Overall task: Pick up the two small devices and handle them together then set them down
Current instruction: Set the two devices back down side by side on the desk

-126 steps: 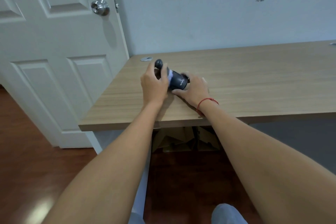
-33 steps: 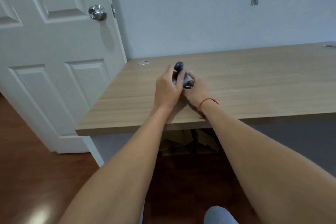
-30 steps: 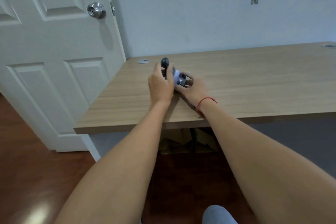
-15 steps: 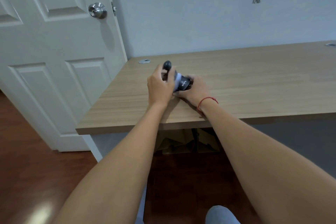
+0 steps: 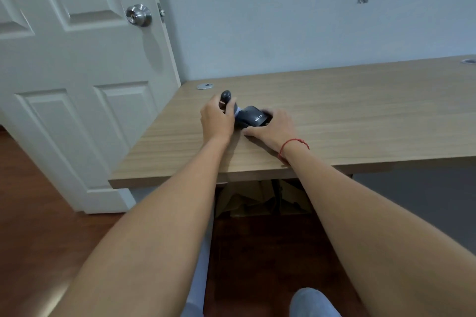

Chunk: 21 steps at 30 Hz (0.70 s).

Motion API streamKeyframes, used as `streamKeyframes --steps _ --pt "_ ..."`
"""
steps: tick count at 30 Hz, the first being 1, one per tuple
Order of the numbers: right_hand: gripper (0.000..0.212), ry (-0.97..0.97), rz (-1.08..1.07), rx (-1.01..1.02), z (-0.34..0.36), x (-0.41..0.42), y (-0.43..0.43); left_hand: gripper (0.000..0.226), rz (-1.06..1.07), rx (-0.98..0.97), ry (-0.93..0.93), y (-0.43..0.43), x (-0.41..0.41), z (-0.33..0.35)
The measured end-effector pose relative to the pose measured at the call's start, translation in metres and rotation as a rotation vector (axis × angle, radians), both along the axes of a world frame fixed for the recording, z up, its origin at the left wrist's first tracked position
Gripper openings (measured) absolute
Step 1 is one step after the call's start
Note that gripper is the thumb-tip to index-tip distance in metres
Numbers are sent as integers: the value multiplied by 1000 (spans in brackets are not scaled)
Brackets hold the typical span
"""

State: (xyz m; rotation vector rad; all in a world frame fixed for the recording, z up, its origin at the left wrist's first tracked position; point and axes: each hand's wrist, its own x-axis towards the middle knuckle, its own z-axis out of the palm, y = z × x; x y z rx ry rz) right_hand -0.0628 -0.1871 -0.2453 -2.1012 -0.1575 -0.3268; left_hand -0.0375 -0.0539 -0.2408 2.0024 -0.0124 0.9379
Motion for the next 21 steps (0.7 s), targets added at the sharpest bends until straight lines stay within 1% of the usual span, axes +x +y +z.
streamKeyframes --steps 1,4,6,9,12,15,21 --pt "53 -2 -10 2 1 0 0 25 4 -9 10 2 0 0" --pt "57 26 -11 0 3 0 -2 24 -19 -63 -45 1 -1 -1" --pt "61 22 -6 9 3 0 -2 25 14 -36 -11 2 1 -1" --pt "69 44 -27 -26 2 -2 1 25 94 92 75 9 4 -4" --pt "65 74 -79 -53 2 -1 3 20 149 240 78 20 2 -6" --pt "59 95 -122 -67 2 3 6 14 120 339 95 32 0 -8" --pt "53 73 -212 -138 3 17 15 14 22 524 160 32 1 -11"
